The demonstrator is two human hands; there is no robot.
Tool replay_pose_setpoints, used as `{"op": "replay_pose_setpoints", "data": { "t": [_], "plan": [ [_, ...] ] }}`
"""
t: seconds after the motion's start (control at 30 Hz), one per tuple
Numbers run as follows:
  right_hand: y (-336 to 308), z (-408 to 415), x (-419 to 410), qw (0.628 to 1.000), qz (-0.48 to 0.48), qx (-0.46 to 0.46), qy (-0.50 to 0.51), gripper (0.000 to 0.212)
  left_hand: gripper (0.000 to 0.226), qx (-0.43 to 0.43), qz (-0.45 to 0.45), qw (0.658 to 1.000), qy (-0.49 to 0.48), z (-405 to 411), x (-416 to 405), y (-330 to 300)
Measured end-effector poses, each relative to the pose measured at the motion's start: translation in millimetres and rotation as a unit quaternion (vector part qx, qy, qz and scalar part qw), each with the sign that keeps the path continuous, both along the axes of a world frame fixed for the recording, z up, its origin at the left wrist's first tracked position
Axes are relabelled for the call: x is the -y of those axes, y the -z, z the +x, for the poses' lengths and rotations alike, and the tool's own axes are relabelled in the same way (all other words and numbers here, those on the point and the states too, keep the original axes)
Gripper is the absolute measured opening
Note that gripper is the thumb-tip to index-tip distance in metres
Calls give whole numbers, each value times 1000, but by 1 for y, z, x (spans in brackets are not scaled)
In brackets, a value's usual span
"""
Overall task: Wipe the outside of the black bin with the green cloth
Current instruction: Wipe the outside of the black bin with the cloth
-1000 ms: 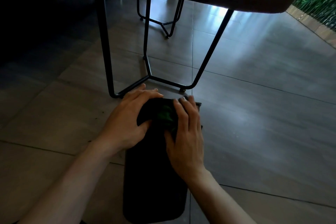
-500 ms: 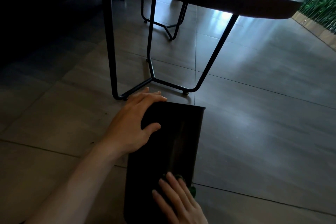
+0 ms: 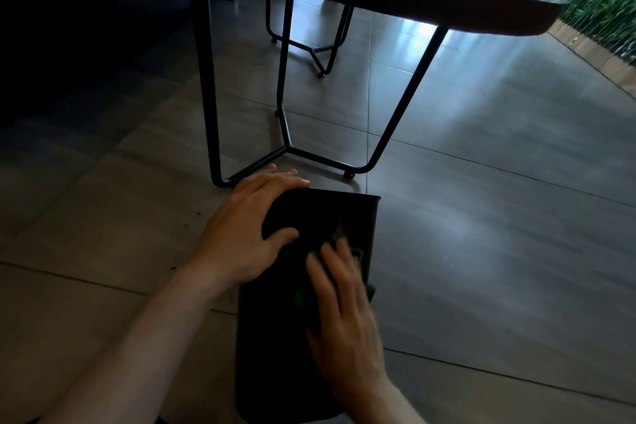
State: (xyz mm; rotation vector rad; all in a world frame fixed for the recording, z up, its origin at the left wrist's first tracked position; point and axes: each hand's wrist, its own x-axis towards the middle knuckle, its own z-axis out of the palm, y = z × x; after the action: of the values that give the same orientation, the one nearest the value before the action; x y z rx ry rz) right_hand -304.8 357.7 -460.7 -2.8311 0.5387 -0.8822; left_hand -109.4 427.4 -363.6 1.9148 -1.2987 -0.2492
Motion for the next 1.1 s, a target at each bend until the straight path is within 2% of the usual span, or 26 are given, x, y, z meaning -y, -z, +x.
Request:
{"op": "replay_pose_setpoints", "data": {
  "t": [0.13,0.23,0.37,0.47,0.53,0.63,0.77,0.87,0.97,1.1],
  "plan": [
    [41,-50,-28,987,-103,-79,-94,53,65,-15,2,1000,-10,3,-4,0],
    [39,-57,-29,981,-111,-109,-118,54,65,-9,6,1000,11,-2,-2,-1],
    [-2,-15,-2,999,44,24,-10,63,65,-11,9,1000,8,-6,2,-4],
    [-43,22,28,982,146,102,57,61,66,-13,11,1000,15,-7,2,-5],
    [-56,34,38,974,177,124,68,60,67,-11,10,1000,16,-8,1,-5],
    [-41,27,24,986,125,95,57,60,65,-5,5,1000,8,-8,0,-5],
    [16,-21,-18,999,-23,-25,-6,66,64,-5,9,1000,-11,-4,-1,-4],
    [36,-43,-35,997,-58,-46,-34,52,64,-10,15,1000,-2,-3,-2,-3],
    [23,-32,-31,1000,-13,-11,-9,48,65,-10,11,1000,-2,-4,-1,-3],
    [-27,15,3,989,123,66,50,61,64,-1,4,1000,0,-5,0,-3]
  ]
}}
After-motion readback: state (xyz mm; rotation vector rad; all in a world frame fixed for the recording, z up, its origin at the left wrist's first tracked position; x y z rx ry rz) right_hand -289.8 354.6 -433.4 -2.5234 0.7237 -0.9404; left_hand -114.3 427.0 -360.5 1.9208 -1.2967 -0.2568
